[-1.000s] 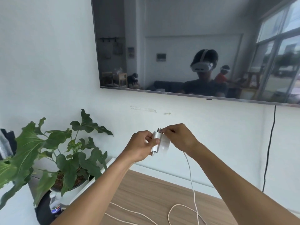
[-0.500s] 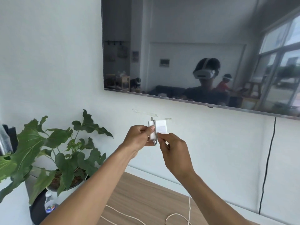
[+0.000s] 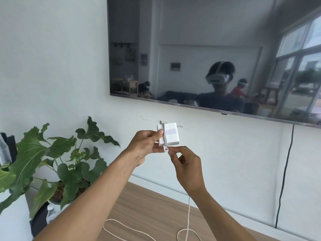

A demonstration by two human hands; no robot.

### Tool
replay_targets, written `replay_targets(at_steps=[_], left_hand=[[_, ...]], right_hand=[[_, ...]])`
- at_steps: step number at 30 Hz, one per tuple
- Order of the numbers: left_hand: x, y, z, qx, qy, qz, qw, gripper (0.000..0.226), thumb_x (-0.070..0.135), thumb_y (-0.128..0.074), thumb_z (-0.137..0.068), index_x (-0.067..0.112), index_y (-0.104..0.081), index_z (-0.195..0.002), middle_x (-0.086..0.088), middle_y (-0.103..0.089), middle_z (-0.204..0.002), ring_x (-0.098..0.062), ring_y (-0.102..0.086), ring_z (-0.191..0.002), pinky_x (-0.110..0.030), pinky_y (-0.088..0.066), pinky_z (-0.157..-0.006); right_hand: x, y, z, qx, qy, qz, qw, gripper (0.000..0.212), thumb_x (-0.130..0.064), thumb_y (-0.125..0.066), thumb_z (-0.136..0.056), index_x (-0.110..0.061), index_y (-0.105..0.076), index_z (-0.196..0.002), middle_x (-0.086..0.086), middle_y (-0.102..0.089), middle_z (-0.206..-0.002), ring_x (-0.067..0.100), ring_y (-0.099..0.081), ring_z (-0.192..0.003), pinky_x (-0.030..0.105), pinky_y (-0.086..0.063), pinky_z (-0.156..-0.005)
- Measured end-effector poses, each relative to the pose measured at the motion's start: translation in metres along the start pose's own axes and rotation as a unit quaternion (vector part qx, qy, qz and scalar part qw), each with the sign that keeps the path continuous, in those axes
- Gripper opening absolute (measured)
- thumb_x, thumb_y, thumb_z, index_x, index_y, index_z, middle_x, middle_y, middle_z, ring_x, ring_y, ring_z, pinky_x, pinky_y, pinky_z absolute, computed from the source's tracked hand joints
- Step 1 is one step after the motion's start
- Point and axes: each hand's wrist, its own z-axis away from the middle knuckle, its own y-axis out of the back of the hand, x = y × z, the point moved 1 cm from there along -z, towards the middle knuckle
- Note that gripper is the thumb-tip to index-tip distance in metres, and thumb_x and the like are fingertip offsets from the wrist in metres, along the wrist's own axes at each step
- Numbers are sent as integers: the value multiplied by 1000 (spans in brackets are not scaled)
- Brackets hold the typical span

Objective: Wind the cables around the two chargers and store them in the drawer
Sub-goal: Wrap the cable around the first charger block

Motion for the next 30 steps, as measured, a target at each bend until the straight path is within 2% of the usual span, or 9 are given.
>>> replay_targets(at_steps=[3,6,9,11,15,18,23,27,30], left_hand=[[0,1,3,-32,-9,11,999,26,20,-58,-94,-4,-68,-94,-13,-69,-80,-19,-69,-59,-30,-61,-64],[0,5,7,-77,-16,-10,997,34,21,-58,-93,-10,-65,-103,-16,-68,-86,-24,-67,-68,-29,-60,-65],[0,13,10,-126,-21,-79,989,32,20,-57,-93,-7,-66,-109,-22,-65,-96,-31,-64,-81,-28,-59,-66],[-2,19,11,-145,-37,-164,975,27,19,-58,-93,-2,-69,-107,-22,-60,-93,-29,-62,-80,-30,-60,-69],[-8,28,10,-142,-49,-284,947,23,23,-62,-93,7,-70,-106,-37,-62,-107,-37,-70,-84,-36,-61,-76],[-12,31,10,-113,-51,-323,938,20,28,-65,-91,12,-71,-101,-28,-67,-105,-32,-73,-81,-46,-58,-85],[-17,29,5,-28,-48,-300,952,21,28,-68,-89,9,-70,-97,1,-65,-79,-23,-71,-65,-48,-59,-81],[-13,23,4,7,-52,-284,957,22,25,-67,-90,3,-69,-96,3,-60,-72,-21,-68,-59,-41,-61,-73],[-12,23,2,33,-49,-254,965,21,26,-66,-90,5,-69,-93,4,-60,-74,-20,-70,-57,-42,-60,-78]], right_hand=[[10,3,-7,-30,-34,-18,999,11,-25,-61,-92,-25,-69,-84,-17,-59,-56,9,-39,-44,19,-36,-49],[16,7,-15,-77,-58,7,995,23,-29,-60,-92,-32,-67,-70,-12,-60,-54,8,-41,-45,25,-39,-50],[14,18,-30,-149,-64,90,983,42,-11,-55,-92,-23,-50,-52,-14,-49,-42,6,-36,-39,20,-32,-45],[8,26,-44,-199,-72,142,967,43,-3,-48,-88,-24,-46,-50,-11,-46,-46,4,-37,-40,15,-30,-44],[-11,39,-74,-275,-113,152,943,23,-17,-57,-89,-14,-69,-70,-12,-54,-53,4,-46,-50,17,-36,-48],[-24,46,-89,-301,-158,123,932,20,-22,-61,-89,-8,-74,-83,-14,-53,-50,9,-42,-51,17,-34,-46],[-41,31,-86,-251,-86,196,944,25,-16,-50,-91,-14,-74,-84,-18,-56,-60,4,-50,-56,8,-36,-43],[-40,14,-70,-205,-14,217,954,28,-11,-45,-90,-13,-63,-68,2,-64,-68,23,-53,-62,30,-46,-57],[-34,8,-59,-160,60,220,961,27,-9,-42,-90,-9,-49,-63,2,-46,-55,24,-36,-54,36,-37,-52]])
